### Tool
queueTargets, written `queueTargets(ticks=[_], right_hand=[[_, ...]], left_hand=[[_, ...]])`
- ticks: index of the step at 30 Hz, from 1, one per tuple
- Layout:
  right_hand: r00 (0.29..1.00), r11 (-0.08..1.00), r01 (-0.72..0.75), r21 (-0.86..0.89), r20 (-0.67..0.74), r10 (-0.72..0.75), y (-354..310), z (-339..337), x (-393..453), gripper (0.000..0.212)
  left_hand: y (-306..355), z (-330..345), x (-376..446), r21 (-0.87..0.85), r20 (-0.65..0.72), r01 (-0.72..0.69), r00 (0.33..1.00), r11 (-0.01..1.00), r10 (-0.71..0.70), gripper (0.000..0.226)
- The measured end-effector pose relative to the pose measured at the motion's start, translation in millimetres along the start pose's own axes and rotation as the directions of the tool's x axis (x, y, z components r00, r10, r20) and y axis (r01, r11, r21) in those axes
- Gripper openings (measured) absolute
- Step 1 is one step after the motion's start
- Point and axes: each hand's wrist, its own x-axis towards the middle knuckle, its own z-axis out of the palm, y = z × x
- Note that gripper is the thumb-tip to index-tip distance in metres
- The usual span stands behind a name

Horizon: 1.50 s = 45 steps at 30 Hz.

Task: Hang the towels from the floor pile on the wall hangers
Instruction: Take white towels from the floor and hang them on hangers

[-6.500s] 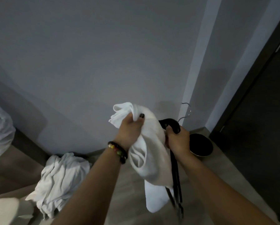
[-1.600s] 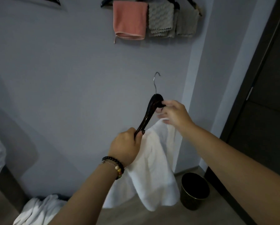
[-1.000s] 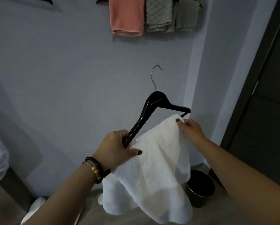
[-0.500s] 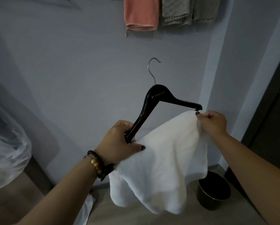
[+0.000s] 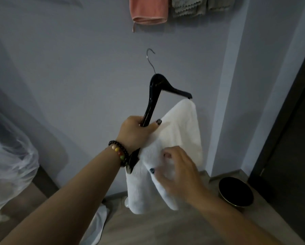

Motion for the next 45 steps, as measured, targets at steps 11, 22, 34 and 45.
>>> queueTargets(ticks=[11,22,34,45], right_hand=[[0.992,0.995,0.017,-0.098,-0.119,-0.029,10.2,-12.5,42.3,0.038],[0.990,0.975,0.141,-0.174,0.006,-0.142,-28.1,-16.4,45.4,0.037],[0.979,0.950,0.177,-0.258,-0.053,-0.196,-20.1,-31.6,52.6,0.037],[0.962,0.945,0.263,-0.195,-0.016,-0.271,-26.4,-8.3,22.7,0.034]], left_hand=[[28.4,-1.5,26.5,-0.062,-0.137,0.082,0.987,0.995,-0.090,0.038],[-4.5,7.7,12.6,-0.132,-0.036,0.171,0.984,0.976,-0.177,0.039],[13.1,7.6,9.2,-0.223,0.004,0.149,0.988,0.964,-0.151,0.036],[-6.1,6.3,-0.7,-0.227,0.035,0.232,0.972,0.946,-0.231,0.037]])
